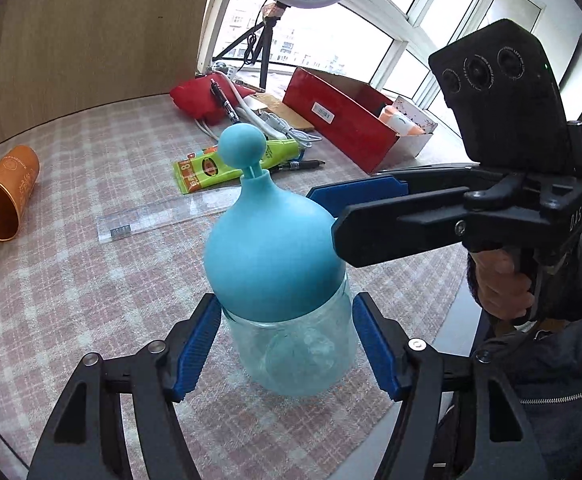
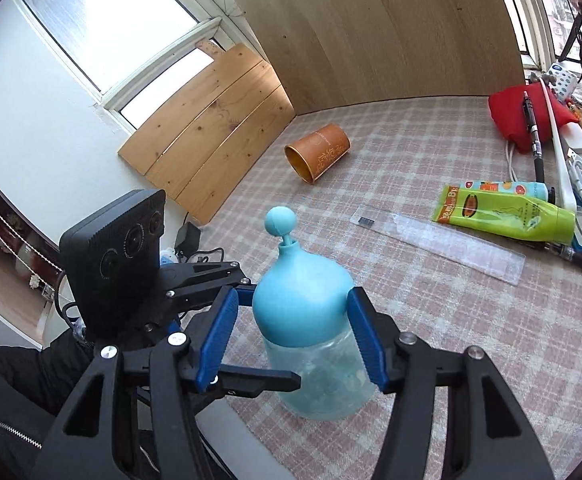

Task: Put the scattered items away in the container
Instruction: 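Lift the bottle with the right tool and carry it toward the red box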

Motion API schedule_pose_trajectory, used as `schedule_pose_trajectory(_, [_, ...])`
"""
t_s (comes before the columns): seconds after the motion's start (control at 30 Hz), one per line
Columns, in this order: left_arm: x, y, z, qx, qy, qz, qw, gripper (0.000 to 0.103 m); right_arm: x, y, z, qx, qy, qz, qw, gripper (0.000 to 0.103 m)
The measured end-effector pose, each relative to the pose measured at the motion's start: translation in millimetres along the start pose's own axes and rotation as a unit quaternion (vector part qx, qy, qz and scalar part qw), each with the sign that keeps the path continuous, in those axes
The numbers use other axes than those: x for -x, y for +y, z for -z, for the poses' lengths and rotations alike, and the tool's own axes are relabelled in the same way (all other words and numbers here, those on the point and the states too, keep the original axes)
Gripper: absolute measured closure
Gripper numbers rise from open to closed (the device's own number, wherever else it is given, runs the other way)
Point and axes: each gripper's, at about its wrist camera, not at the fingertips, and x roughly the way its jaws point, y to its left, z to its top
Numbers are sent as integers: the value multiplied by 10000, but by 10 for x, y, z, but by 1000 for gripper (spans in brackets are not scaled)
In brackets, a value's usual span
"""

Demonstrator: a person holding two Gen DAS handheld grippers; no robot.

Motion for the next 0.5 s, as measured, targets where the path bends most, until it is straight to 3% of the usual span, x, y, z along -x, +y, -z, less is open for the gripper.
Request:
schedule_pose_trajectory(0.27, [-22,-233,33,-386,-111,-195,9990,42,104,2,127,46,157,197,9997,47])
schedule_pose_trajectory(0.5, [-59,-288,5,-405,-193,-253,9987,42,113,-38,214,-79,99,462,9989,46])
